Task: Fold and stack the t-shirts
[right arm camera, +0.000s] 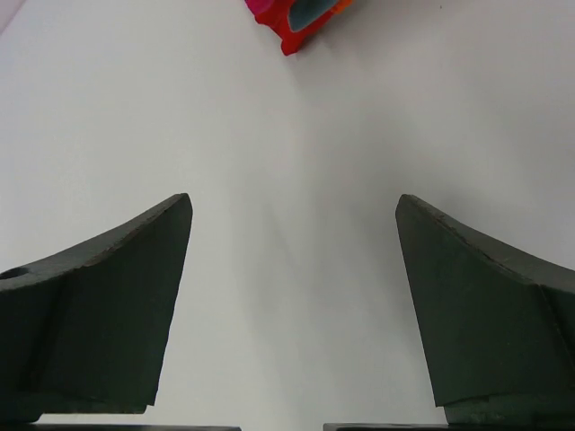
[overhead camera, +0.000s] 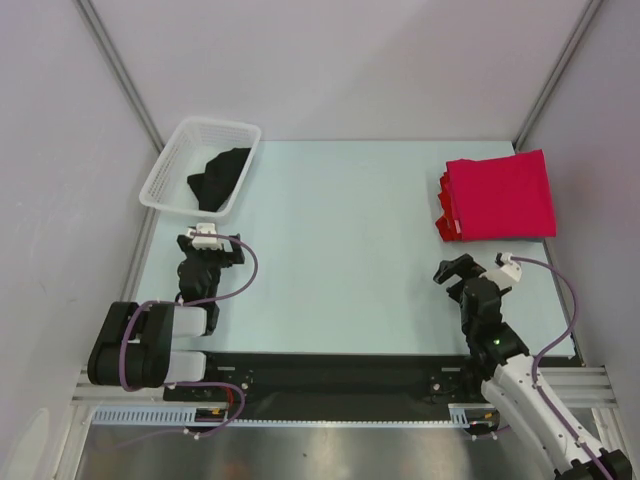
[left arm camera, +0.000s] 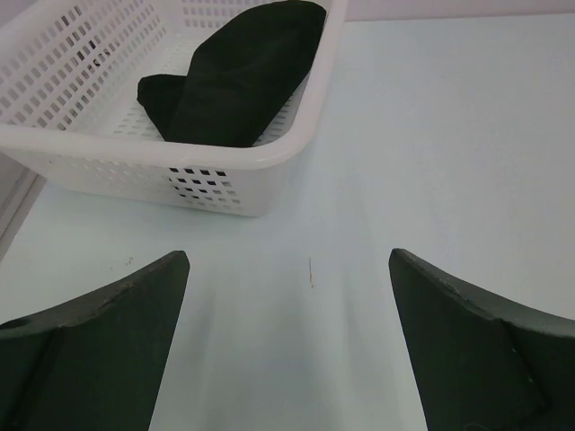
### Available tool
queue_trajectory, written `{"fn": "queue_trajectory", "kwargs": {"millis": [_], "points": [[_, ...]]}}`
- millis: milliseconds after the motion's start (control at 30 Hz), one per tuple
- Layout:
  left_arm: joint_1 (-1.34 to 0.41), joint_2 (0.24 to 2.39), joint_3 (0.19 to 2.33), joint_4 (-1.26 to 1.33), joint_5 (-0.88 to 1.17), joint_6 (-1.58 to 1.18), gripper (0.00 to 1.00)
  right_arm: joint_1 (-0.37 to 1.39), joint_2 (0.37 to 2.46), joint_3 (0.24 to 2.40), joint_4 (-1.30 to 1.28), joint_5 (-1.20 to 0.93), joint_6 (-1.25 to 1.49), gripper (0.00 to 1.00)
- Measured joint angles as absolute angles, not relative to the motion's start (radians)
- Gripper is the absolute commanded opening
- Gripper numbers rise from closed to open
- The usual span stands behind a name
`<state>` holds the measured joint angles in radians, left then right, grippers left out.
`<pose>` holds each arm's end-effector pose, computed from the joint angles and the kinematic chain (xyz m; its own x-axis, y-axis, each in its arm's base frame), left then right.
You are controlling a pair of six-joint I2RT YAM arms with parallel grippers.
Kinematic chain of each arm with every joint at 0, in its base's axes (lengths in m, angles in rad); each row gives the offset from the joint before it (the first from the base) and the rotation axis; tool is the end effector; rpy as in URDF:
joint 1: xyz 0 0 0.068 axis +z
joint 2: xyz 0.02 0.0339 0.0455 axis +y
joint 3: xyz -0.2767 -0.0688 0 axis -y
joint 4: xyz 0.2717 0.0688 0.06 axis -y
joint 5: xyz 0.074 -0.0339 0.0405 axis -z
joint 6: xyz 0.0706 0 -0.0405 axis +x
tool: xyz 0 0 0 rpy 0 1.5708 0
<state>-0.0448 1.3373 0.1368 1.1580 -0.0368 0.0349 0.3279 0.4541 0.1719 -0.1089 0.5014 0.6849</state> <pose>0.2545 -0.0088 0.1450 -0.0421 0.0368 -0.9984 0.0095 0.9993 0.0364 0.1763 0.0241 0.1650 -0.1920 0.5206 -0.8319 0.3354 0.8315 0.4429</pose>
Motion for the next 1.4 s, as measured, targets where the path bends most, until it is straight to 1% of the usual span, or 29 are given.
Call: {"fn": "queue_trajectory", "kwargs": {"millis": [233, 600, 667, 700, 767, 933, 1100, 1267, 1400], "points": [[-0.045, 1.337, 0.137, 1.158, -0.037, 0.035, 1.00, 0.346, 0.402, 0.173, -0.117, 0.566, 0.688, 1.00], [-0.047, 1.315, 0.139, 1.134, -0.057, 0.035, 1.00, 0.346, 0.398, 0.173, -0.128, 0.572, 0.688, 1.00], [-0.049, 1.249, 0.157, 1.034, -0.079, 0.025, 1.00, 0.346, 0.398, 0.173, -0.128, 0.572, 0.688, 1.00], [-0.051, 1.185, 0.199, 0.906, -0.111, 0.001, 1.00, 0.346, 0.398, 0.173, -0.128, 0.571, 0.688, 1.00], [-0.051, 1.121, 0.284, 0.763, -0.155, -0.029, 1.00, 0.346, 0.398, 0.173, -0.128, 0.571, 0.688, 1.00], [-0.051, 1.089, 0.528, 0.492, -0.229, -0.099, 1.00, 0.346, 0.398, 0.173, -0.128, 0.570, 0.686, 1.00], [-0.025, 1.169, 0.682, 0.244, -0.292, -0.290, 1.00, 0.346, 0.398, 0.173, -0.127, 0.558, 0.677, 1.00], [0.120, 1.270, 0.730, 0.167, -0.187, -0.459, 1.00, 0.346, 0.398, 0.173, -0.122, 0.538, 0.664, 1.00], [0.151, 1.390, 0.856, 0.122, -0.107, -0.510, 1.00, 0.346, 0.398, 0.173, -0.119, 0.517, 0.649, 1.00]]}}
